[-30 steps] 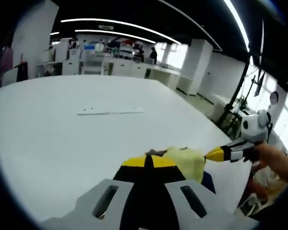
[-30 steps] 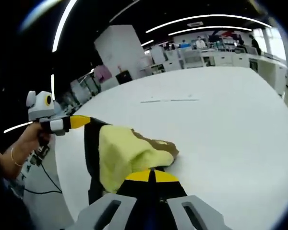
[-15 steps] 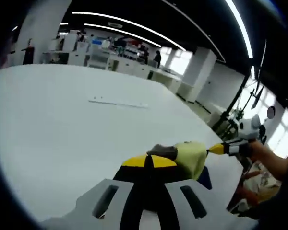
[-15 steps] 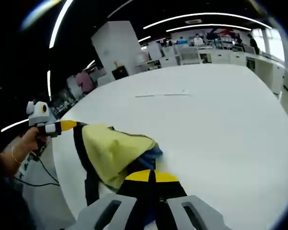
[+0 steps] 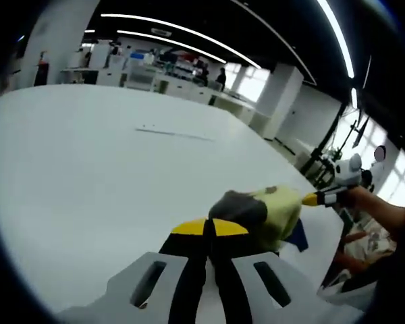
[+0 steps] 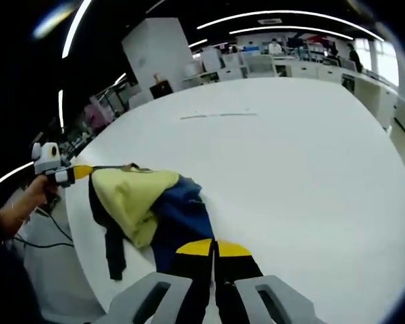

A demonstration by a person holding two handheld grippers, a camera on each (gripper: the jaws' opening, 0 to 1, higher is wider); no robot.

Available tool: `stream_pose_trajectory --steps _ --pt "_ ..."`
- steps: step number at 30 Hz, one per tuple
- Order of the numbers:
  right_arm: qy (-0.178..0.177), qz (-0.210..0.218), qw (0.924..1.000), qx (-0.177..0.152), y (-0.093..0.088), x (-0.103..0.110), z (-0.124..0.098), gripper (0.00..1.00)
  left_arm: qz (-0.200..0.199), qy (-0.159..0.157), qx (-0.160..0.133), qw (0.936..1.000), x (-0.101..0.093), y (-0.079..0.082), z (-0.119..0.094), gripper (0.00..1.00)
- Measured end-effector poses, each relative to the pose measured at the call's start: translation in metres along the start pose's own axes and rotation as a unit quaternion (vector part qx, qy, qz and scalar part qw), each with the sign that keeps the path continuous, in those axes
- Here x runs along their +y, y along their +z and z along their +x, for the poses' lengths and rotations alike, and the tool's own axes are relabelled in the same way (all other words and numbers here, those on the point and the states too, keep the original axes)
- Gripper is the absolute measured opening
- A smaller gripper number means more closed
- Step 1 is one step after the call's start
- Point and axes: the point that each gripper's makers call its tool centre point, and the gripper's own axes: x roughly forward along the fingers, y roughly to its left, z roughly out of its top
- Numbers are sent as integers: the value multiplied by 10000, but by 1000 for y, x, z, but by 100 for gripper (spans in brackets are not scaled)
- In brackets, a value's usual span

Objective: Fold the garment on the visible template until the final outline fits inside the template.

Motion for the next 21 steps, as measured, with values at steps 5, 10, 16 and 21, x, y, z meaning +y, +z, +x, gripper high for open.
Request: stream_pose_trajectory --steps 5,10,16,21 --pt "-24 47 9999 101 -8 -3 1 0 42 78 105 9999 5 -7 -1 0" --pt "343 -159 9991 174 -10 6 0 0 49 80 123 9999 6 -6 0 0" --pt "575 -153 9982 -33 0 12 -1 16 123 61 137 9998 6 -5 2 0" --pt "752 -29 9970 -191 11 16 1 18 117 50 137 9998 6 -4 3 0"
